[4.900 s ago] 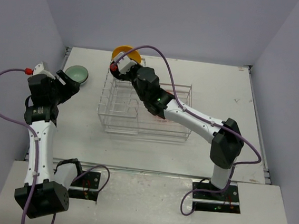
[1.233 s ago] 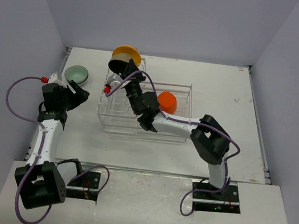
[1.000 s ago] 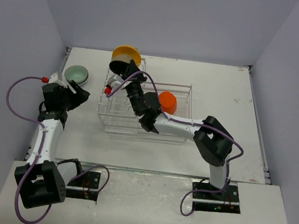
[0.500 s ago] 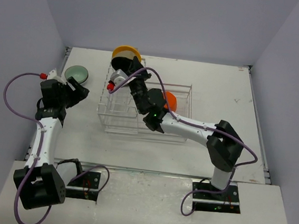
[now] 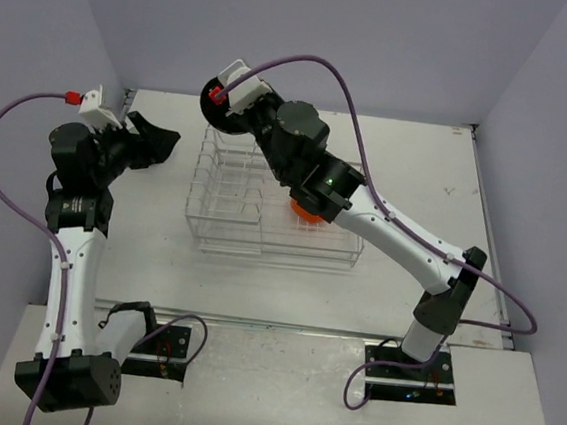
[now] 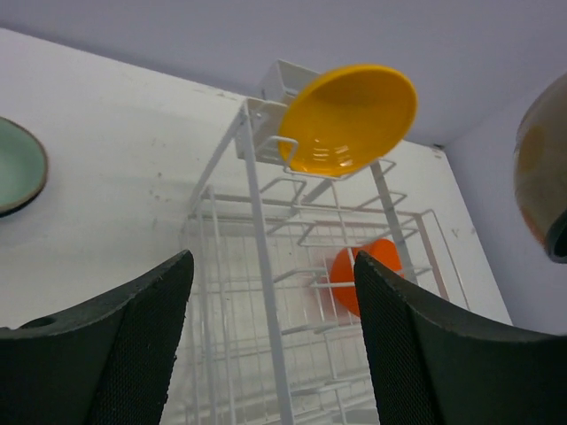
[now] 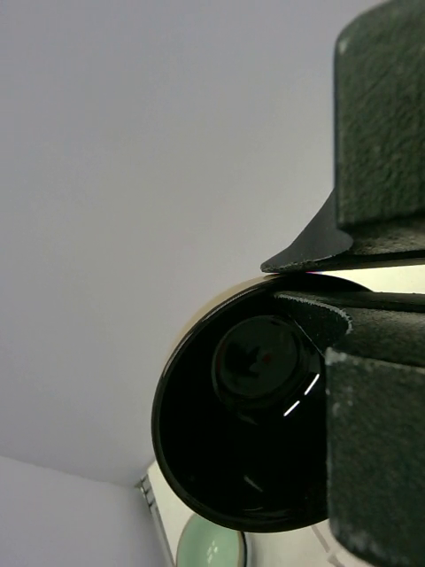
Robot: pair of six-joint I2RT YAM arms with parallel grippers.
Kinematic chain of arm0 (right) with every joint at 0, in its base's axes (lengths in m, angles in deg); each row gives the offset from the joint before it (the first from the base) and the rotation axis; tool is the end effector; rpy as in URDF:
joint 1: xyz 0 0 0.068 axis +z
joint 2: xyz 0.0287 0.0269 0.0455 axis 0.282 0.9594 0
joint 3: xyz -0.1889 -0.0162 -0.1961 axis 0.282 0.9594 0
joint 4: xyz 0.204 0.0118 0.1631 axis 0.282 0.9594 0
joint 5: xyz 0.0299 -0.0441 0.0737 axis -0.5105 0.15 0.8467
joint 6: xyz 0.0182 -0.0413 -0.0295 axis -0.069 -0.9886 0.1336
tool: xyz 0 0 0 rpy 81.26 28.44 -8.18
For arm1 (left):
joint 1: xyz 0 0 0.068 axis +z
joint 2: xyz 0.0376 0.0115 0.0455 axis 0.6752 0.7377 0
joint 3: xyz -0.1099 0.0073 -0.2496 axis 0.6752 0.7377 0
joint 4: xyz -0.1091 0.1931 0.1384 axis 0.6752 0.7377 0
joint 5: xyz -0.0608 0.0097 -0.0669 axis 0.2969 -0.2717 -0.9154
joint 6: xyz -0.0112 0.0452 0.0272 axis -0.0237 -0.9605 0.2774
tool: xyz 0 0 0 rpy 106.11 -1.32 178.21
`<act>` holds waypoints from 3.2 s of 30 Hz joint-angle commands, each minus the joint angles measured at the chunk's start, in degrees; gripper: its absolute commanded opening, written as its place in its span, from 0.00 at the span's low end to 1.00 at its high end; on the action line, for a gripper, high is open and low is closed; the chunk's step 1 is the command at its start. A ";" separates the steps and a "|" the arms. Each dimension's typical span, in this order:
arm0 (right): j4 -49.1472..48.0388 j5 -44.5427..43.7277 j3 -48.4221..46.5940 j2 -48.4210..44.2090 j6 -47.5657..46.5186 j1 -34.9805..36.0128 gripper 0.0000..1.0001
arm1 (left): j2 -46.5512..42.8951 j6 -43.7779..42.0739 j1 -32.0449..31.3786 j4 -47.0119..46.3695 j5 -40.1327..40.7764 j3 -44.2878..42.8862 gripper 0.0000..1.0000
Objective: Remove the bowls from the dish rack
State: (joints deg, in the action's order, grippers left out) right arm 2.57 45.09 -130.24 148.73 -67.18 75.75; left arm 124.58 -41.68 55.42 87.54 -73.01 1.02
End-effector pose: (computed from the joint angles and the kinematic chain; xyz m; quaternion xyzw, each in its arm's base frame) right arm 0.2224 0.3403 0.4867 -0.3233 0.5590 -0.0201 0.7633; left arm 0.2014 0.0299 0.3996 -0.1287 0.7460 -0.2630 0.5981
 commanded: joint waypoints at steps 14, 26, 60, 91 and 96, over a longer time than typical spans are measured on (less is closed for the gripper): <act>23.16 3.21 -5.89 -7.59 16.37 -0.40 0.00 | 3.64 4.38 -4.86 -8.16 -9.10 -8.39 0.75; 24.23 4.79 -10.21 -2.67 16.65 -0.75 0.00 | 1.00 6.32 -8.82 -8.78 -10.59 -7.26 0.75; 27.31 7.87 -20.32 5.77 19.90 -0.93 0.00 | 4.07 5.88 -15.15 -10.53 -4.71 -2.07 0.58; 26.25 7.17 -19.61 5.34 18.05 1.44 0.23 | 7.68 6.23 -17.96 -9.75 1.27 -6.90 0.00; 25.38 1.99 -21.02 4.11 16.47 3.20 0.56 | 8.29 4.30 -17.96 -7.47 3.12 -8.92 0.00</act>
State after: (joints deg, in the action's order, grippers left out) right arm 30.61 50.55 -147.51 155.66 -49.43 77.39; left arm 133.21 -36.13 37.80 83.04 -71.18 -3.20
